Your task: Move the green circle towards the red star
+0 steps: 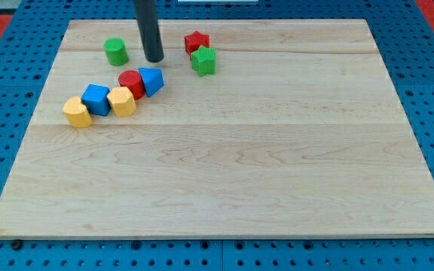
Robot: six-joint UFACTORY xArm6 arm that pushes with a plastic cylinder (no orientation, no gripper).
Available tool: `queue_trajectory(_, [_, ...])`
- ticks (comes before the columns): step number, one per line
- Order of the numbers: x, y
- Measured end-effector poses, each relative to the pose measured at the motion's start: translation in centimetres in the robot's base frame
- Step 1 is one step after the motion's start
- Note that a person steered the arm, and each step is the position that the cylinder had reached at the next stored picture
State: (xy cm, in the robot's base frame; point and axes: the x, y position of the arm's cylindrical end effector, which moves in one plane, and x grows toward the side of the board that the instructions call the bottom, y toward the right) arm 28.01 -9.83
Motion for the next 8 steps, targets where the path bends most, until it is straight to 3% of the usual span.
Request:
queue_trajectory(2, [-2.9, 7.4])
queue_trajectory(3, [-2.9, 7.7])
queue_trajectory(4, [-5.8, 5.4])
queue_trajectory(5, [-7.6, -0.7])
queue_trajectory(6, [-6.2, -10.1])
queue_trajectory(7, [-1.2, -12.9])
queue_trajectory(8, [2.5, -11.9])
